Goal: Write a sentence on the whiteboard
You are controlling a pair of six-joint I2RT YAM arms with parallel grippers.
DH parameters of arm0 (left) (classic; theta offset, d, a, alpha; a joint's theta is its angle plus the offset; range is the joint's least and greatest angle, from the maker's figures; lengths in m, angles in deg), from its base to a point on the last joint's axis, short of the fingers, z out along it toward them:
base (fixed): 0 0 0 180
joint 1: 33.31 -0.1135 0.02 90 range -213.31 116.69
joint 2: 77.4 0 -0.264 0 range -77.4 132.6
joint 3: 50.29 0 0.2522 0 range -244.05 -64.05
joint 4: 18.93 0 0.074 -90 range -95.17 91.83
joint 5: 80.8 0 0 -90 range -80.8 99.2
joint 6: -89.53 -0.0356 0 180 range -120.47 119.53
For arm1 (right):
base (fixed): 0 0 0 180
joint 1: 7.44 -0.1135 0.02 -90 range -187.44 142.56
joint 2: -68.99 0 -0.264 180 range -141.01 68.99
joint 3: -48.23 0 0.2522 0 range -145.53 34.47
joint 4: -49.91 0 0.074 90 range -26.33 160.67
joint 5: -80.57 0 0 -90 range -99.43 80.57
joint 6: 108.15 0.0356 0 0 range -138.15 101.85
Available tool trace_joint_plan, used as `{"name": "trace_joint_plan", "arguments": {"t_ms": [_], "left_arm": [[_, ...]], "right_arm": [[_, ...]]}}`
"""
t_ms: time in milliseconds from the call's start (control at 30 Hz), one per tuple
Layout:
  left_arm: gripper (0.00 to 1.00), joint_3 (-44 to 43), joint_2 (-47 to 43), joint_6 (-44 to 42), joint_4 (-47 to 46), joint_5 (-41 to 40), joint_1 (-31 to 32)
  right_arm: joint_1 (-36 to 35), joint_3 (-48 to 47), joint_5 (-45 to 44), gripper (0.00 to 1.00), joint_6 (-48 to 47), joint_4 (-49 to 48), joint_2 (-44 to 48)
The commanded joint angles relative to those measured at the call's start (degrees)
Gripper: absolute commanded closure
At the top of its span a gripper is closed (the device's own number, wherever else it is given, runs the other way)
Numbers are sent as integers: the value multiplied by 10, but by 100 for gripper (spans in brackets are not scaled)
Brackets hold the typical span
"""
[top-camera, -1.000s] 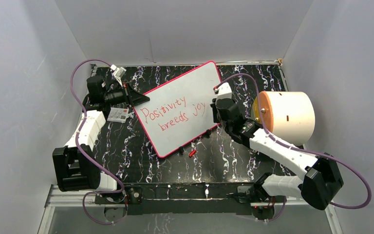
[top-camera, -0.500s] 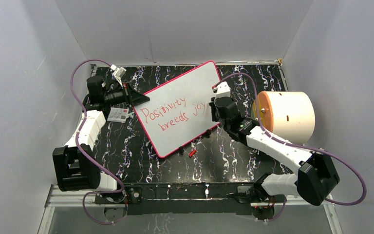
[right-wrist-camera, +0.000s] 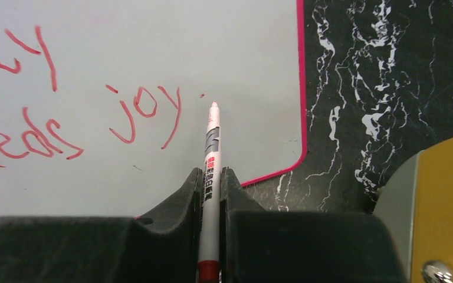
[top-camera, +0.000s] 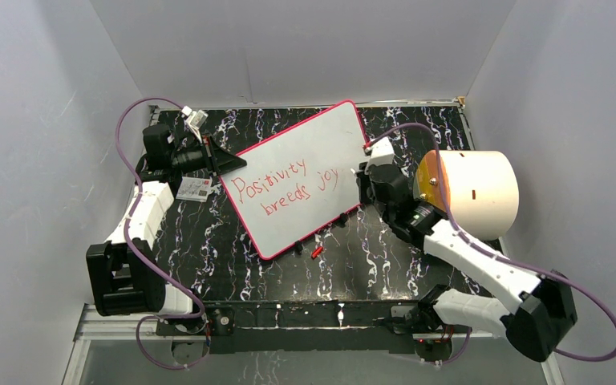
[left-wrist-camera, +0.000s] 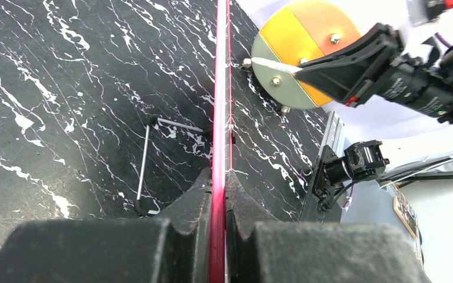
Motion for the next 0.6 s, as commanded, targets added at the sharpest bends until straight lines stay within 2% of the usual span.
{"name": "trace_joint_plan", "arguments": {"t_ms": [0,200,567], "left_arm": [[100,8,8,-49,54,-90,11],[97,-17,-5,-41,88,-110,11],[65,-78,-9,-3,146,-172,12]], "right_arm": [[3,-4,-17,100,-6,20,72],[3,-9,-37,100,-5,72,137],[3,-23,-56,100,-4,121,187]]}}
